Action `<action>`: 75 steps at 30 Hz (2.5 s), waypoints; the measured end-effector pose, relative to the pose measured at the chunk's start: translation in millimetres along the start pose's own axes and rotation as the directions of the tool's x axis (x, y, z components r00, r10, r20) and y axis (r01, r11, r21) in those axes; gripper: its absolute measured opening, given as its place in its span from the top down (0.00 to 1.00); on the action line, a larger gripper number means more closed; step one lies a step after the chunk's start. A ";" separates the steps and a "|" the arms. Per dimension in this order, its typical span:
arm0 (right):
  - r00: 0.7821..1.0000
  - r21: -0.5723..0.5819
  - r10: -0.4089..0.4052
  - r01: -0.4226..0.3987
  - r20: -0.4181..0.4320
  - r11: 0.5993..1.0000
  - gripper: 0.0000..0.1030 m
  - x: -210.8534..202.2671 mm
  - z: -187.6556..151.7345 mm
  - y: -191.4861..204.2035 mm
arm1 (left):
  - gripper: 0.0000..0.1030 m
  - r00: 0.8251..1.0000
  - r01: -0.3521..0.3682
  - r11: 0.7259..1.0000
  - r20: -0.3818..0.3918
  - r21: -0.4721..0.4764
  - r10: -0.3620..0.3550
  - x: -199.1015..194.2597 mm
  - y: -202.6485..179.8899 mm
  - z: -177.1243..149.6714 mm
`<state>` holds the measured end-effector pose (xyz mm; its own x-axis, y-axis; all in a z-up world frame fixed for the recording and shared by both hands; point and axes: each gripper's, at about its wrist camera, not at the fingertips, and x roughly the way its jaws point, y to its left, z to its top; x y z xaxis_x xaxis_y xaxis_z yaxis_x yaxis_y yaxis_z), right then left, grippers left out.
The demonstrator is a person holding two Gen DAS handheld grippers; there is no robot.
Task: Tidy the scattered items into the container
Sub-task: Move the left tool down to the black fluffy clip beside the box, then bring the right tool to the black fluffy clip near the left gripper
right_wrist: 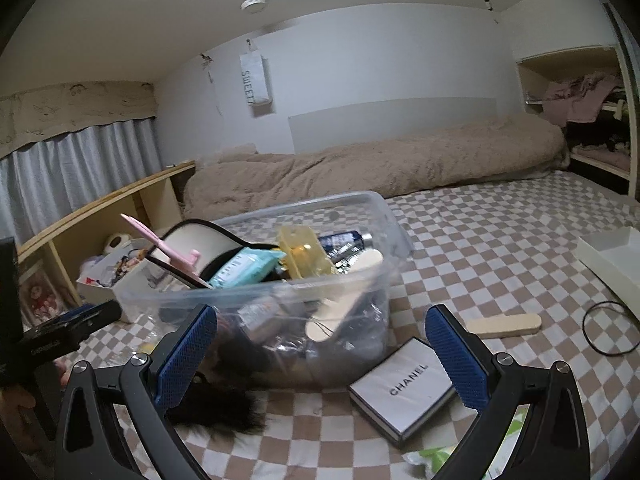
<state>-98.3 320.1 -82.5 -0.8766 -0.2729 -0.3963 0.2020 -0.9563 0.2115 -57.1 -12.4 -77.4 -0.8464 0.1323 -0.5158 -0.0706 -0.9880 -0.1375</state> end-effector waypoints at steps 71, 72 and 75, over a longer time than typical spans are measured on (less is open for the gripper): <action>0.900 0.165 0.181 -0.124 -0.397 0.978 0.00 75.8 -110.1 -5.6 | 0.00 0.809 0.290 0.950 -0.502 -0.115 -0.307 117.5 -13.4 -107.7; 0.899 0.169 0.182 -0.123 -0.399 0.978 0.00 75.6 -110.3 -6.4 | 0.00 0.797 0.335 0.934 -0.492 -0.121 -0.349 112.8 -18.8 -106.6; 0.892 0.199 0.205 -0.133 -0.403 0.971 0.00 76.6 -110.5 -9.4 | 0.00 0.758 0.435 0.891 -0.481 -0.130 -0.441 104.4 -33.6 -106.3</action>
<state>-119.0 296.6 -213.5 -0.5646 -0.4820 -0.6700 0.2261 -0.8710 0.4360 -87.0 43.1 -216.5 -0.3568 0.5740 -0.7371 -0.3625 -0.8122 -0.4571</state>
